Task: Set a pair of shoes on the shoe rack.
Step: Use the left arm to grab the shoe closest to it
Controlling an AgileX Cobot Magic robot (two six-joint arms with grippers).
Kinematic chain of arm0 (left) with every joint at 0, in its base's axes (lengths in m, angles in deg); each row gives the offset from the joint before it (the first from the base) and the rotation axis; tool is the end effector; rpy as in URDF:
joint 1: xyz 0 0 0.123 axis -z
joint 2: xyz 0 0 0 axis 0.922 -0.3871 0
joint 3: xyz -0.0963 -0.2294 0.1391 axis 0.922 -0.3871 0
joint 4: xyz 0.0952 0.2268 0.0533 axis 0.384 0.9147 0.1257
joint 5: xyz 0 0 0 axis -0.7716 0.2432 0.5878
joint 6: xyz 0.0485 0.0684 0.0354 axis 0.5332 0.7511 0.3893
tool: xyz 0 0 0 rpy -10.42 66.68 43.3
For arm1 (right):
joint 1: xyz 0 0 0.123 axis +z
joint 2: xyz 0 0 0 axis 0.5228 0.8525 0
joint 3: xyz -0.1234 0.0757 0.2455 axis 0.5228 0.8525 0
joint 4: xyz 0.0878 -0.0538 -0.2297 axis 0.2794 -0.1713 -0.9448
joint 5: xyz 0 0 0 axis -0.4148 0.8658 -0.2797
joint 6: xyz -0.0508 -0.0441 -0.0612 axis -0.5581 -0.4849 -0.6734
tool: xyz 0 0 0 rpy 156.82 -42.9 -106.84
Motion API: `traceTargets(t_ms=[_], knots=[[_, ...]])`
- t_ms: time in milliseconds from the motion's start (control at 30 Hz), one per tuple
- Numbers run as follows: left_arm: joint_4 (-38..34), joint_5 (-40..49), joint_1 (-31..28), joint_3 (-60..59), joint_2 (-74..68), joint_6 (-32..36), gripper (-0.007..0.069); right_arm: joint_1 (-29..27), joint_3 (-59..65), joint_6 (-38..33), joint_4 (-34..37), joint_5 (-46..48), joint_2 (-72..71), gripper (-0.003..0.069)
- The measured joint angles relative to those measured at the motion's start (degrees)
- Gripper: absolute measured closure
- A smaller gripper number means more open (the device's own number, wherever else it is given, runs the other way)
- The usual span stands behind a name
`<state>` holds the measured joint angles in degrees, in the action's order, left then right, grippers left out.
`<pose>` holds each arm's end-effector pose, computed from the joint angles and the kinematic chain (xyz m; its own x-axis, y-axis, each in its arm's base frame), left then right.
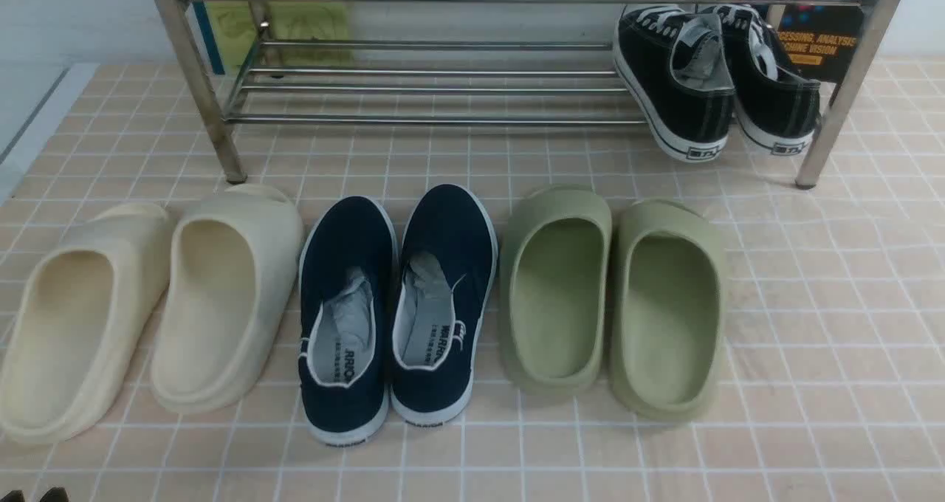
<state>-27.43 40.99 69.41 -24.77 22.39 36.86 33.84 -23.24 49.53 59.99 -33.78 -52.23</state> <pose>0.0524 0.0031 0.1746 -0.2772 0.0291 -0.9604 -0.0104 0.9994 0.0333 0.0522 0.0030 0.1738 -0.3010 0.0862 -0.9497 -0.0197 0.9951 0.0966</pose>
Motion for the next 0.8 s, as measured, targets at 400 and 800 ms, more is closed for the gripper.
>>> traceTargets(t_ms=[400, 800], knots=[[0.0, 0.0, 0.0, 0.0, 0.0, 0.0, 0.0384, 0.0, 0.0, 0.0, 0.0, 0.0, 0.0, 0.0514], [2.01, 0.0, 0.0, 0.0, 0.0, 0.0, 0.0384, 0.0, 0.0, 0.0, 0.0, 0.0, 0.0, 0.0501]])
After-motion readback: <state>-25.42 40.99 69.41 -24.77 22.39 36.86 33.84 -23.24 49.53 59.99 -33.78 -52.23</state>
